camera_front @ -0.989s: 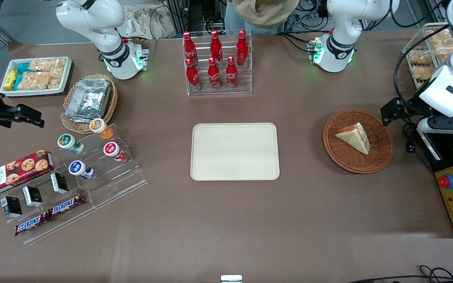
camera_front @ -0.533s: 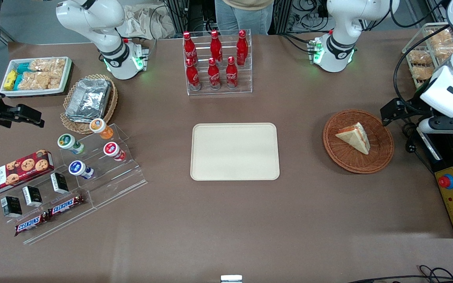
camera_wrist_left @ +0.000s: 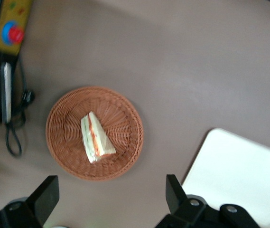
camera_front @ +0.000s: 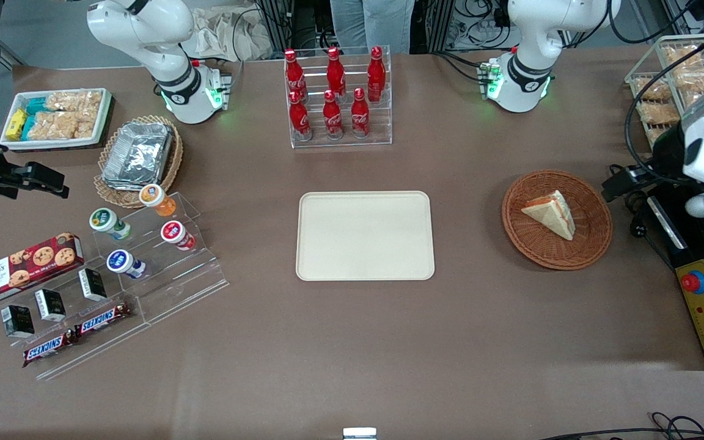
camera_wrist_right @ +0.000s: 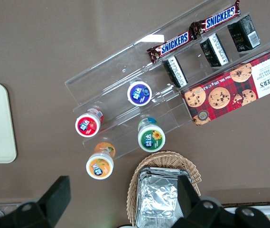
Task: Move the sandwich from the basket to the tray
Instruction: 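Move the left gripper over the sandwich in the wicker basket, then lower the left gripper and close it on the wrapped sandwich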
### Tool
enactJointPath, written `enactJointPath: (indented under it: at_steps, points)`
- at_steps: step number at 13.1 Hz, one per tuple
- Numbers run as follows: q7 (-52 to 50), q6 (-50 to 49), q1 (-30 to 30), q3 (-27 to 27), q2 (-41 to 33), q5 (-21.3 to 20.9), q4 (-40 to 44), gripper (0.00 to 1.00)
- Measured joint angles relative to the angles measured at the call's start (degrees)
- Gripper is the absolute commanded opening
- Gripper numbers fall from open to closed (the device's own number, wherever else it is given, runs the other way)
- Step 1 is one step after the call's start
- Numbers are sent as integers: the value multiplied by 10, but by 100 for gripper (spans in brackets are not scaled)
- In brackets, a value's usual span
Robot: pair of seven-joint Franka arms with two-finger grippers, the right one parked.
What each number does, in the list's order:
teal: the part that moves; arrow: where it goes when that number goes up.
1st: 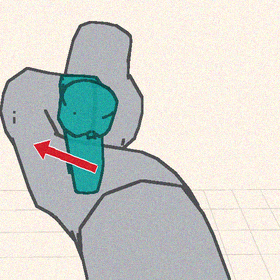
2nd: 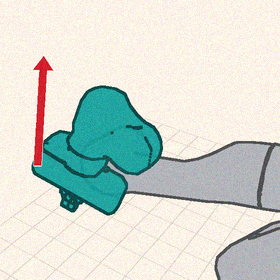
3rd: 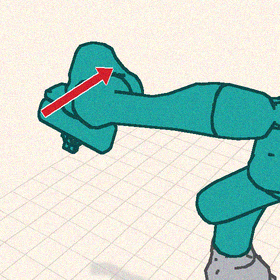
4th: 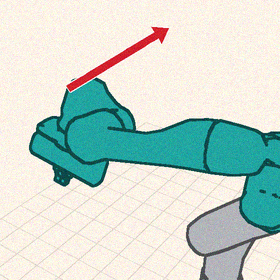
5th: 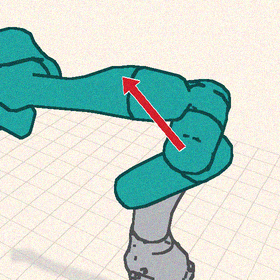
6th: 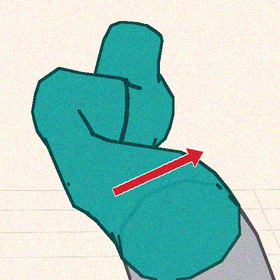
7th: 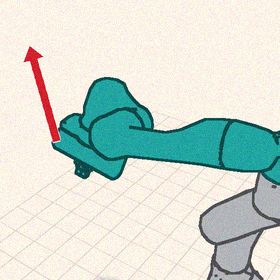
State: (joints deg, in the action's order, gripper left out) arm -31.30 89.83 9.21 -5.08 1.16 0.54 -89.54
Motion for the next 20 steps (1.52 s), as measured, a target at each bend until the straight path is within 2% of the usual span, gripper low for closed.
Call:
enactJointPath:
  at_steps: [2,4,7,9,14,16,20]
  points:
    - [-39,-9,-3,-4,-35,-19,-40,100]
    - [-66,0,-5,-4,-110,-43,-128,100]
    - [-133,18,-12,-5,-217,-49,-260,99]
    - [-161,33,-12,-2,-244,-49,-310,99]
    - [-192,76,-12,2,-242,-49,-351,100]
    - [-219,125,-12,2,-232,-49,-380,99]
    - [-254,247,-12,1,-159,-49,-445,100]
